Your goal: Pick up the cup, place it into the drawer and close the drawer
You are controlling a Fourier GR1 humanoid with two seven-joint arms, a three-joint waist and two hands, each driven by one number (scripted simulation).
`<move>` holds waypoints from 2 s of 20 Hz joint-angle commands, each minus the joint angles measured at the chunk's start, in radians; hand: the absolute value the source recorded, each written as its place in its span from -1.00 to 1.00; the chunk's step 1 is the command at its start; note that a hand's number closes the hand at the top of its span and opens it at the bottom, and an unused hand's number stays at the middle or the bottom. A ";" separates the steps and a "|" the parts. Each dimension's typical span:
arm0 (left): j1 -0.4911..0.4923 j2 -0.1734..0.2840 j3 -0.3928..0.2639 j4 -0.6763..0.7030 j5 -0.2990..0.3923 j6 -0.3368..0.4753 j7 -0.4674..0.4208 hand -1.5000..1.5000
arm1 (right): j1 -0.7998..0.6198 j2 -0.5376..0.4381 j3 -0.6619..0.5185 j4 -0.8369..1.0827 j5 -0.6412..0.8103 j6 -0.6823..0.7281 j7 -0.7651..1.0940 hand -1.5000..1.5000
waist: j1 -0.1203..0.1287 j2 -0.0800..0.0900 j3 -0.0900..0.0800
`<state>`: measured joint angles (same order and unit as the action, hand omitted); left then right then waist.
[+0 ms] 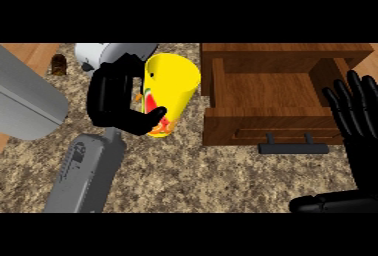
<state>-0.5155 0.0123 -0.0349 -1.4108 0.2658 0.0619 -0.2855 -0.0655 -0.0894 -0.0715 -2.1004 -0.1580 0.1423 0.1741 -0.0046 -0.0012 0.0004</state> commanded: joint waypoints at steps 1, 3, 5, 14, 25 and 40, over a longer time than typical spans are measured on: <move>-0.124 0.042 0.043 0.023 0.001 0.009 0.088 1.00 | -0.031 -0.003 0.000 0.004 0.011 -0.008 0.006 -1.00 | 0.000 0.001 0.000; -0.185 -0.006 0.018 0.048 -0.030 0.079 0.127 1.00 | 0.022 0.033 0.043 0.008 0.047 -0.014 -0.036 -1.00 | -0.003 0.001 0.000; -0.207 -0.011 -0.016 0.047 -0.059 0.116 0.133 1.00 | -0.035 -0.025 -0.037 0.062 -0.004 0.016 -0.028 -1.00 | -0.001 0.001 0.000; -0.417 -0.012 -0.023 0.305 -0.049 0.156 0.111 1.00 | -0.030 -0.012 -0.033 0.033 -0.002 -0.004 -0.001 -1.00 | -0.007 0.003 0.000; -0.599 -0.012 -0.102 0.610 0.028 0.265 0.048 1.00 | 0.017 -0.006 -0.027 0.037 -0.017 0.033 -0.051 -1.00 | -0.018 0.004 0.000; -0.777 -0.012 -0.373 0.934 0.274 0.374 -0.060 1.00 | -0.089 -0.046 -0.075 0.107 -0.080 0.055 -0.031 -1.00 | -0.077 0.019 0.001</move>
<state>-1.2578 0.0001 -0.3384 -0.5318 0.4986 0.4096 -0.3324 -0.1177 -0.1134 -0.1098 -2.0246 -0.1948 0.1802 0.1415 -0.0628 0.0131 0.0010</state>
